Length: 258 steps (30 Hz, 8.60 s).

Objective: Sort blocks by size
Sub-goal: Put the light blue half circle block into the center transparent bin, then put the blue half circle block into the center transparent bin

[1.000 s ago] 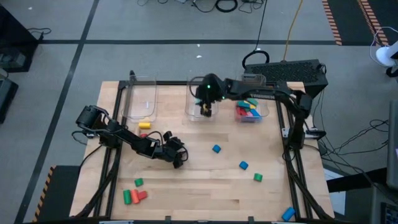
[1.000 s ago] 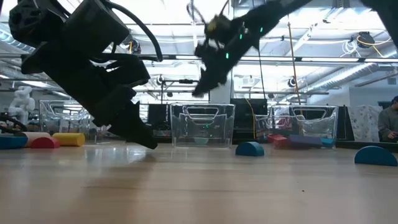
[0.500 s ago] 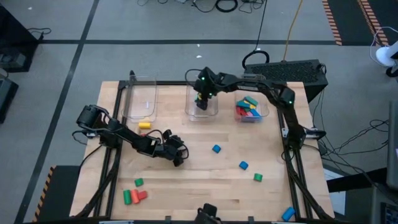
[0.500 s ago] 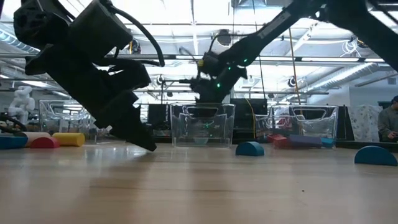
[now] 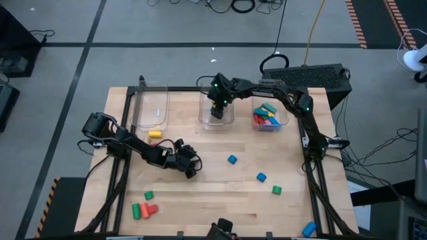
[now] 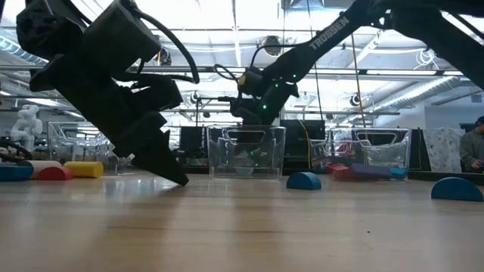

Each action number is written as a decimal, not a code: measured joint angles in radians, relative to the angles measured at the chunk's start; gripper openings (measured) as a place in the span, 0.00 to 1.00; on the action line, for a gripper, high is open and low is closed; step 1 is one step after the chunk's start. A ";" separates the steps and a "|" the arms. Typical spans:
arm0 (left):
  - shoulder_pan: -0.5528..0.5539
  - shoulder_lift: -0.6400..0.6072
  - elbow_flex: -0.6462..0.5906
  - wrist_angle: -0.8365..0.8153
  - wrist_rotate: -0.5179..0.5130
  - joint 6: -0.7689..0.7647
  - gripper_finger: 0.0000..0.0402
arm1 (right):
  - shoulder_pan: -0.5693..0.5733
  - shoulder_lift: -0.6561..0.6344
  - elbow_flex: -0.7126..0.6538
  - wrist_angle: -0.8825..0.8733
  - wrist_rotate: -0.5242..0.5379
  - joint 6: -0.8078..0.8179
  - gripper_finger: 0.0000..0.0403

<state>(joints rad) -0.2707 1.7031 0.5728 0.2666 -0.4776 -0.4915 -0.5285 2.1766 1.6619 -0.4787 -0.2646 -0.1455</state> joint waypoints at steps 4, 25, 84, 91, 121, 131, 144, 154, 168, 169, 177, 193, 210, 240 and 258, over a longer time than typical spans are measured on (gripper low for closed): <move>0.000 0.000 0.000 0.001 0.002 0.000 0.49 | 0.000 -0.008 0.000 -0.013 0.000 -0.001 0.44; 0.000 0.000 0.000 -0.005 0.002 -0.005 0.49 | 0.118 -0.176 -0.001 -0.189 0.321 0.074 0.62; 0.026 0.000 -0.001 0.002 -0.025 -0.053 0.49 | 0.555 -0.470 -0.776 0.289 0.233 0.545 0.61; 0.026 0.000 -0.001 -0.004 -0.024 -0.052 0.49 | 0.593 -0.465 -0.775 0.296 0.312 0.658 0.61; 0.026 0.000 0.000 -0.005 -0.022 -0.053 0.49 | 0.676 -0.415 -0.742 0.292 0.483 0.641 0.28; 0.026 0.000 0.000 0.001 -0.032 -0.044 0.49 | 0.617 -0.433 -0.476 0.178 0.494 0.353 0.28; 0.026 0.000 0.000 -0.022 -0.031 -0.045 0.49 | 0.269 -0.413 -0.258 0.142 0.370 0.123 0.29; 0.028 -0.004 0.000 0.193 -0.030 0.070 0.49 | 0.070 -0.250 -0.259 0.117 0.124 0.145 0.29; 0.026 -0.053 0.000 0.350 -0.028 0.186 0.49 | 0.038 -0.140 -0.255 0.134 0.048 0.027 0.31; 0.026 -0.053 0.000 0.364 -0.028 0.187 0.49 | 0.039 -0.140 -0.255 0.135 0.049 0.022 0.33; 0.018 -0.053 0.000 0.359 -0.027 0.184 0.49 | 0.039 -0.139 -0.255 0.164 0.044 0.005 0.45; -0.016 -0.053 0.000 0.347 -0.032 0.185 0.49 | 0.089 -0.277 -0.186 -0.005 0.175 -0.060 0.49; -0.047 -0.053 0.000 0.323 -0.055 0.175 0.49 | 0.315 -0.603 -0.331 -0.432 0.196 -0.059 0.49; -0.049 -0.053 0.000 0.326 -0.055 0.214 0.49 | 0.962 -0.783 -0.802 -0.274 0.427 1.261 0.49; -0.050 -0.052 0.000 0.309 -0.055 0.209 0.49 | 1.042 -0.565 -0.802 -0.205 0.392 1.312 0.49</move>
<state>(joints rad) -0.3202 1.6508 0.5724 0.5754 -0.5323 -0.2821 0.5133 1.6118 0.8597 -0.6838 0.1273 1.1668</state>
